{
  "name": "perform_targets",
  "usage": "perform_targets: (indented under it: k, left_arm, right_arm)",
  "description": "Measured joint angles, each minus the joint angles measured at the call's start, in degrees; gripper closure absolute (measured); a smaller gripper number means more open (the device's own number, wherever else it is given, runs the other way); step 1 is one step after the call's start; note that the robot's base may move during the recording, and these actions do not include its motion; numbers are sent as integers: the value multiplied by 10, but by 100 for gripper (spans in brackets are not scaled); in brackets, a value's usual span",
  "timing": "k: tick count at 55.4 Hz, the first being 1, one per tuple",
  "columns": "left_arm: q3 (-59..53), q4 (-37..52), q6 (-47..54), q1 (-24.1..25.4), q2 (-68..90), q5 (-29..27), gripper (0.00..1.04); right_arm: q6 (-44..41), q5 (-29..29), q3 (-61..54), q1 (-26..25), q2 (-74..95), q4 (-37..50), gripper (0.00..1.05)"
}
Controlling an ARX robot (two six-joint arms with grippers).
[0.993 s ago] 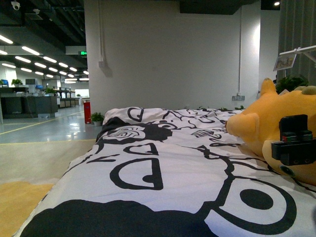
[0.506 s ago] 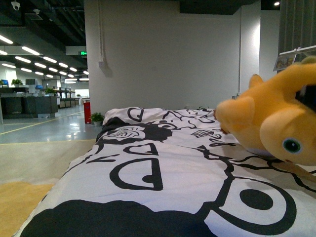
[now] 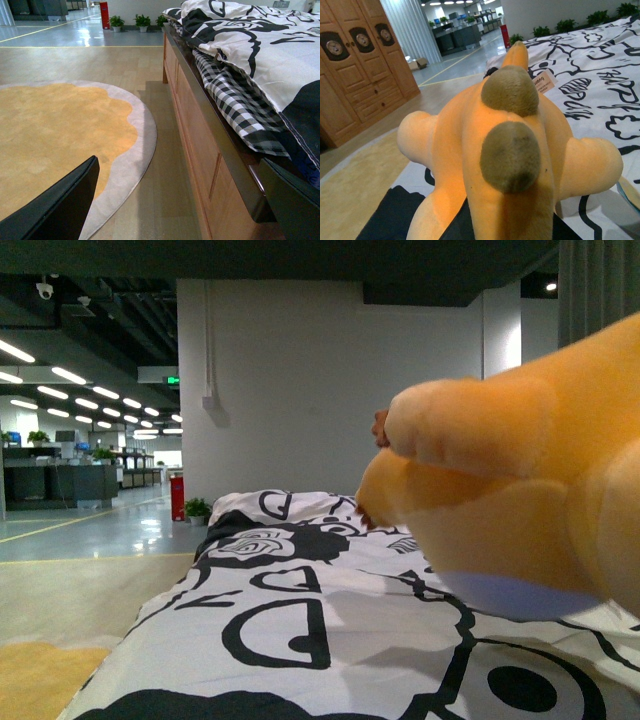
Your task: Put away toys
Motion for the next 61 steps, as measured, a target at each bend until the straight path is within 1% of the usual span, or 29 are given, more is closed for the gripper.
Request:
perform_targets:
  k: [11,13,15,16,18,20,23,33,36,38,42,61]
  left_arm:
    - [0,0,0,0,0,0,6]
    - [0,0,0,0,0,0,6]
    - [0,0,0,0,0,0,6]
    - [0,0,0,0,0,0,6]
    - [0,0,0,0,0,0,6]
    - [0,0,0,0,0,0,6]
    - [0,0,0,0,0,0,6]
    - [0,0,0,0,0,1,6]
    - [0,0,0,0,0,1,6]
    - [0,0,0,0,0,2,6]
    - [0,0,0,0,0,1,6]
    - [0,0,0,0,0,1,6]
  right_arm:
    - [-2,15,-2,1,-3,-5,98]
    - [-20,65,0,14,-7,-28,98]
    - [-58,140,-1,31,-16,-63,98]
    - [-68,155,-3,33,-19,-69,98]
    - [-101,211,-17,36,-29,-75,98]
    - [-124,248,-36,34,-40,-71,98]
    - [-140,262,-60,26,-55,-63,98]
    - [-165,236,-133,5,-105,-33,98]
    - [-167,194,-152,-28,-120,-29,98]
    - [-167,187,-162,-40,-127,-27,98]
    - [-167,185,-186,-54,-146,-22,98]
    - [-168,183,-247,-56,-212,-20,98]
